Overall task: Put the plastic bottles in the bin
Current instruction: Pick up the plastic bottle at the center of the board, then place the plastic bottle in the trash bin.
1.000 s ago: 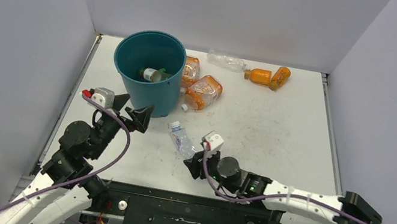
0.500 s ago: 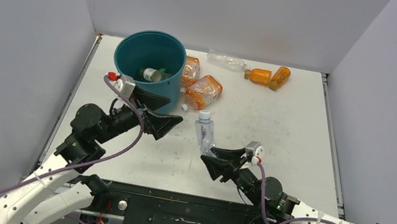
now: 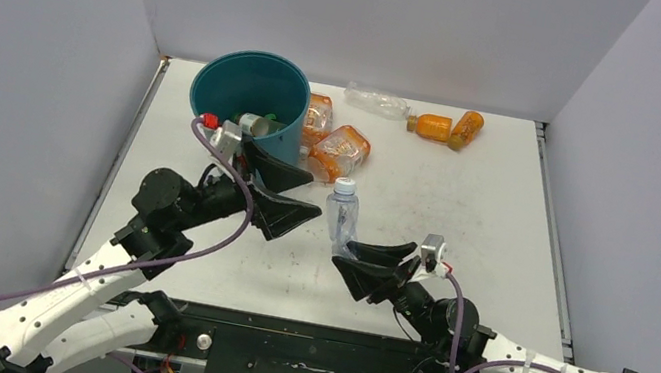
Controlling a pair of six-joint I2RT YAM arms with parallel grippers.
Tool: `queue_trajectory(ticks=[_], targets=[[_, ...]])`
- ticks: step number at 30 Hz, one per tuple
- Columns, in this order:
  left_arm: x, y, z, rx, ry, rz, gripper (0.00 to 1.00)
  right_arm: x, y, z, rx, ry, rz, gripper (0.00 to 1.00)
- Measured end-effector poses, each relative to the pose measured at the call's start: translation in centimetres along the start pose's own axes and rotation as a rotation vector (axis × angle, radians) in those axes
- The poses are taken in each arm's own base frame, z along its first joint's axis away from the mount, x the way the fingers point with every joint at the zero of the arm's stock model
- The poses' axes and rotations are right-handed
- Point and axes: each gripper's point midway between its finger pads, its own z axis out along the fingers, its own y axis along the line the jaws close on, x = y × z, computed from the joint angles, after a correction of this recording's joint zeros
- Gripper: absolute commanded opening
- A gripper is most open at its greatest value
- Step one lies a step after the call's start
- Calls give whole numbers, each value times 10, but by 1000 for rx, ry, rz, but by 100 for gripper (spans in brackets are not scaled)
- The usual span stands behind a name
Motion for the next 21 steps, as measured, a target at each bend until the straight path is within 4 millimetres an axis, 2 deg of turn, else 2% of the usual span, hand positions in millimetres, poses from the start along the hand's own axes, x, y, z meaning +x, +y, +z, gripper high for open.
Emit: queue_trajectory(ticks=[7, 9, 15, 19, 20, 21], targets=[[35, -4, 14, 20, 103, 8, 96, 9, 5, 4, -29, 21, 6, 5], [43, -1, 20, 1, 129, 23, 99, 14, 4, 5, -29, 38, 2, 5], [47, 4, 30, -45, 142, 60, 69, 22, 5, 6, -39, 71, -11, 5], [46, 11, 34, -73, 141, 80, 36, 23, 6, 7, -47, 82, -22, 5], [45, 14, 35, -85, 140, 86, 29, 23, 7, 7, -49, 83, -24, 7], [45, 15, 35, -91, 140, 83, 23, 23, 6, 8, -45, 88, -32, 16]])
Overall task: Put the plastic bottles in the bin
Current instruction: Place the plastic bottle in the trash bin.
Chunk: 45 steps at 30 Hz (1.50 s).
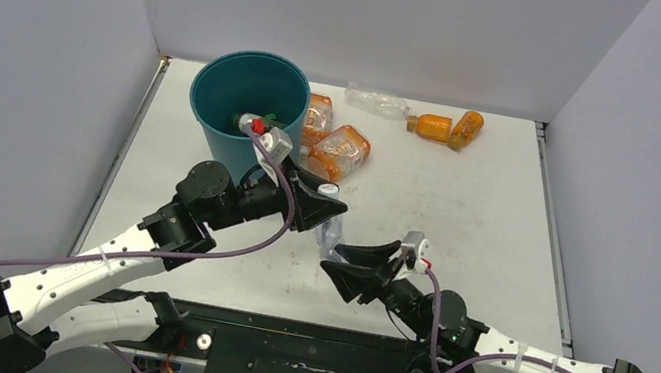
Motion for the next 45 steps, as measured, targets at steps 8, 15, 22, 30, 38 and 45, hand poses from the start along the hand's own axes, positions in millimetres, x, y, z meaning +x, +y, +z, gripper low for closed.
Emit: queue_trajectory(ticks=[8, 15, 22, 30, 38, 45], targets=[[0, -4, 0, 7, 30, 42, 0, -1, 1, 13, 34, 124, -61, 68], [6, -20, -5, 84, 106, 104, 0, -12, 8, 23, 45, 193, -95, 62], [16, -16, -8, 80, 150, 120, 79, 4, 6, 25, 46, 255, -114, 9], [-15, -29, -22, 75, 13, 102, 98, 15, -4, 15, 69, 286, -138, 5], [-47, -28, -21, 10, -70, 87, 72, 13, -6, 13, 76, 273, -156, 5], [-7, 2, -4, -102, 99, 52, 68, 12, -5, 13, 72, 270, -158, 5]])
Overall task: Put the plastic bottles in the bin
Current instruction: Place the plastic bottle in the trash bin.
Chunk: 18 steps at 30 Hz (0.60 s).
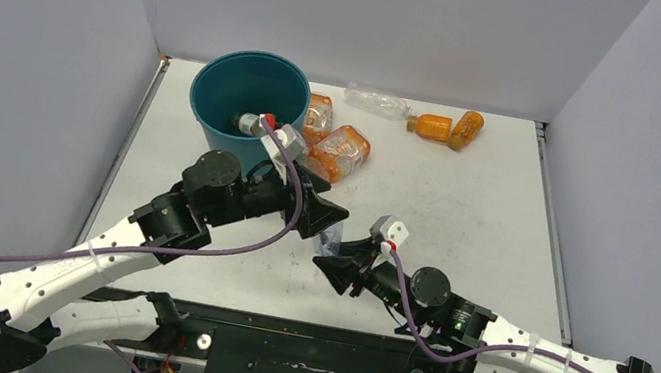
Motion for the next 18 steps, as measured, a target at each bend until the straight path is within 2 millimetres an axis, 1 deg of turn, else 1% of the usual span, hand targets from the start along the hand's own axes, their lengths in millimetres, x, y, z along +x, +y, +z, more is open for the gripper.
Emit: queue_trajectory(ticks=[2, 4, 8, 10, 12, 13, 14, 17, 18], targets=[[13, 5, 2, -24, 48, 1, 63, -1, -1, 0, 3, -3, 0, 5], [22, 8, 2, -41, 84, 2, 57, -1, -1, 0, 6, -3, -1, 5], [25, 6, 2, -40, 109, 16, 43, 0, -2, 0, 13, -2, -4, 5], [25, 3, 1, -33, 114, 22, 39, 1, -2, 1, 13, 1, -4, 5], [27, 1, 1, -25, 121, 27, 40, 2, -2, 1, 14, 3, -5, 5], [28, 0, 1, -22, 126, 29, 42, 2, -2, 1, 14, 3, -5, 5], [29, -1, 1, -20, 131, 32, 46, 2, -2, 1, 15, 6, -6, 5], [32, -3, 2, -11, 144, 43, 60, 2, -2, 1, 14, 3, -5, 5], [35, -4, 3, -5, 155, 45, 61, 2, -2, 1, 15, 3, -6, 5]])
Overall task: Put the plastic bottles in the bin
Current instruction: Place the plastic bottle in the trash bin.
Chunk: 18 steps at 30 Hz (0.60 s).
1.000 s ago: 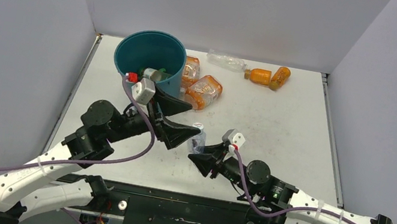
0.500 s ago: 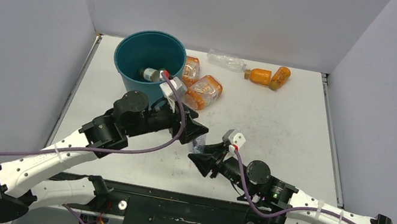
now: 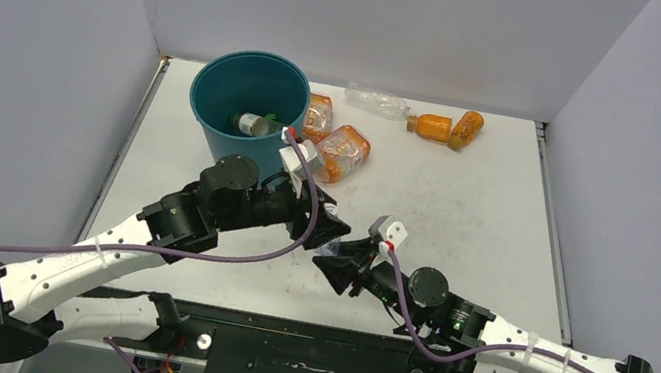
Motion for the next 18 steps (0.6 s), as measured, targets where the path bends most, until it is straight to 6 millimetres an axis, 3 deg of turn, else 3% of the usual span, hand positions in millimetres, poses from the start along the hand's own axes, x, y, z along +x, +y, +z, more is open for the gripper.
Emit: queue_trajectory(ticks=[3, 5, 7, 8, 12, 18], targets=[[9, -3, 4, 11, 32, 2, 48, 0, 0, 0, 0, 1, -2, 5], [12, -1, 6, -1, 46, 12, 30, 1, 0, 0, 0, 3, -3, 5], [11, -1, 6, -2, 44, 14, 4, 3, 0, -1, 4, 13, -5, 5], [10, -2, 7, -2, 40, 12, 0, 5, -1, -1, 4, 21, -12, 9], [7, -2, 6, -14, 29, 8, 0, 4, -2, -1, 9, 17, -16, 94], [-11, 14, -4, -117, -45, 42, 0, 5, 1, -4, 6, 25, 5, 90]])
